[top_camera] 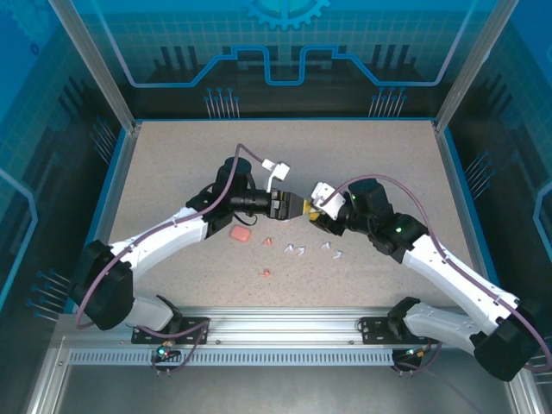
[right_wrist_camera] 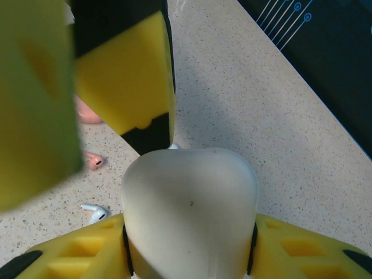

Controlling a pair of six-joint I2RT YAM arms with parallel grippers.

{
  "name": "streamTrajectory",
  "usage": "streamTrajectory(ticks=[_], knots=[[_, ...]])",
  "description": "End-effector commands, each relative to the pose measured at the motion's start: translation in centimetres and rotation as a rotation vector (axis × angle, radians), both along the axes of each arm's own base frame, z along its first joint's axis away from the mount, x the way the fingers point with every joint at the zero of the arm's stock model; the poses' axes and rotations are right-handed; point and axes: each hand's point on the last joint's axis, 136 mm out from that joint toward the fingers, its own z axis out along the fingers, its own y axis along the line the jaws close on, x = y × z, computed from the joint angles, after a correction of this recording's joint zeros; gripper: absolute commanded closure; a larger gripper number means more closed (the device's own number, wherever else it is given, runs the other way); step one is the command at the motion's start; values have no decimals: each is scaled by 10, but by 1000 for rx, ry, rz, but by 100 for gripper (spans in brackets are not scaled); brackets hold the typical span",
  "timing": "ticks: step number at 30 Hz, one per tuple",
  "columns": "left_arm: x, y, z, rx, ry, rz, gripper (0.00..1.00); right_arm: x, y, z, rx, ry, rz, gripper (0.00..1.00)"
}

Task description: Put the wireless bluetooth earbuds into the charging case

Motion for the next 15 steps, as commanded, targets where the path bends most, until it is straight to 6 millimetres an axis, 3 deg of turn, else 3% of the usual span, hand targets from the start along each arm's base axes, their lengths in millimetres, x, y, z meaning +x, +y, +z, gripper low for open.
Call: streamTrajectory(ticks=[1,15], knots=[[3,-6,-3,34,-10,-4,26,-2,9,16,14,-32,36,53],[6,-20,-7,53,-11,-36,53,-2,13,15,8,-25,46,52]])
